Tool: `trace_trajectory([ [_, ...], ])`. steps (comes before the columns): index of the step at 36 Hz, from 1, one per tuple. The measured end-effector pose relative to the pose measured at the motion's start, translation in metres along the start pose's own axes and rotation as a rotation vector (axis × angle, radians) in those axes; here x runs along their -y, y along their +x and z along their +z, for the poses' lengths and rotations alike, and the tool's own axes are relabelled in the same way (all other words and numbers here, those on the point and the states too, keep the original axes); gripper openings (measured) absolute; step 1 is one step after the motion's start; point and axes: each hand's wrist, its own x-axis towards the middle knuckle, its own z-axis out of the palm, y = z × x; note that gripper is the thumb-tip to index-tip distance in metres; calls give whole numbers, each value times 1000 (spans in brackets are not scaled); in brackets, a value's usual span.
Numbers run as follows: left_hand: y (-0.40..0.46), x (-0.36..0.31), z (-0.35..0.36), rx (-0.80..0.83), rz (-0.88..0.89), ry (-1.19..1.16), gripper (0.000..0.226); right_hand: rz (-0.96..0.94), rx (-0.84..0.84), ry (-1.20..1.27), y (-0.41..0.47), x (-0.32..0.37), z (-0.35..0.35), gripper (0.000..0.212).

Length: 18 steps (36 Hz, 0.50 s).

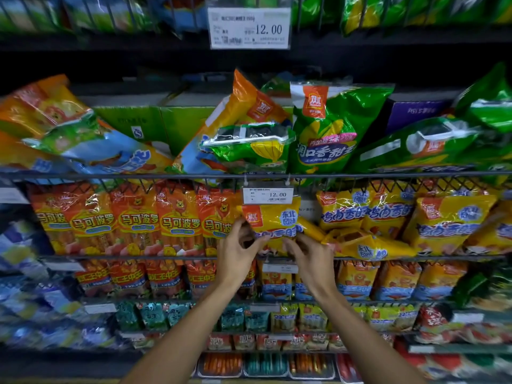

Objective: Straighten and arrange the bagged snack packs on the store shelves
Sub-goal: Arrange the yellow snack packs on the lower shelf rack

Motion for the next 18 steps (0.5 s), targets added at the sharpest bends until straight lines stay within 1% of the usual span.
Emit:
trace_trajectory([
  [3,5,-8,-4,-58,40,2,52,4,-45,48,3,7,3,34],
  [6,13,-12,-11,-59,81,39,70,7,-15,38,7,9,6,38],
  [8,16,-15,-14,-25,89,103,69,23,23,14,11,4,9,43],
  [10,21,-12,-15,21,113,228,66,43,60,-6,12,-2,14,45],
  [12,24,-7,-16,54,135,378,62,50,76,-8,10,-6,18,41],
  [13,25,-3,-16,56,143,416,59,48,76,-8,8,-6,19,39],
  [16,23,2,-16,71,162,448,54,41,80,-13,8,-5,21,35],
  [18,17,4,-15,75,175,383,58,45,81,-2,8,-4,20,35],
])
